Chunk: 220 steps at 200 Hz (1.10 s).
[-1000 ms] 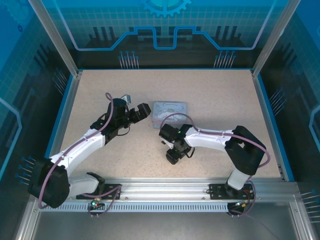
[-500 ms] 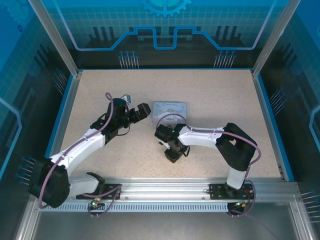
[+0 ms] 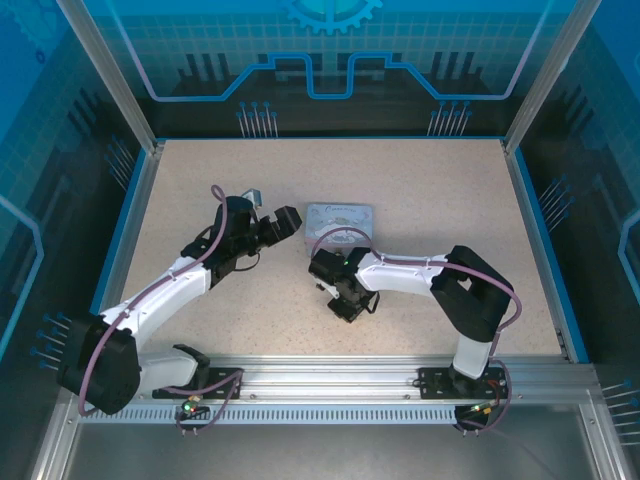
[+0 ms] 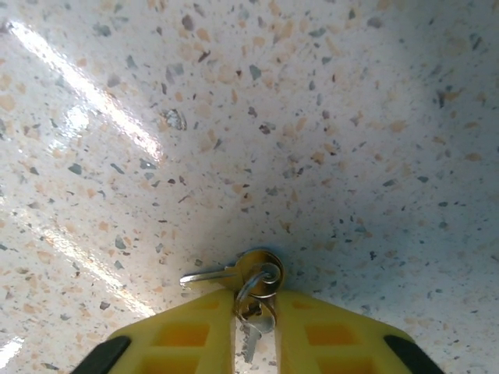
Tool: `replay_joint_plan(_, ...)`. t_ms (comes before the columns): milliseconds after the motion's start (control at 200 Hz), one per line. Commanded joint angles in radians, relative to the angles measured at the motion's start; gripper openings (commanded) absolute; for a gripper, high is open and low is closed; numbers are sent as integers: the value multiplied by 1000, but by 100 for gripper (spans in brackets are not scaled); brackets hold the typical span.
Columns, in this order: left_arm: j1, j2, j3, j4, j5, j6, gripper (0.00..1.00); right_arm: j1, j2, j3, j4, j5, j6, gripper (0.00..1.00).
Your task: Unlock a padlock with a key
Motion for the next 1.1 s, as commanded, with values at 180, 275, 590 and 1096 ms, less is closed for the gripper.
replay_joint_plan(180, 10, 14, -19, 28, 34, -5, 99, -43, -29, -39, 34, -33, 23, 0)
replay_joint_plan(275, 9, 13, -22, 28, 35, -7, 99, -61, -46, -50, 46, -59, 28, 0)
replay_joint_plan(590, 9, 16, -28, 40, 46, -18, 99, -127, -138, -105, 102, -126, 64, 0)
replay_joint_plan(1096, 9, 11, -46, 54, 65, -40, 99, -153, -164, -178, 127, -151, 88, 0)
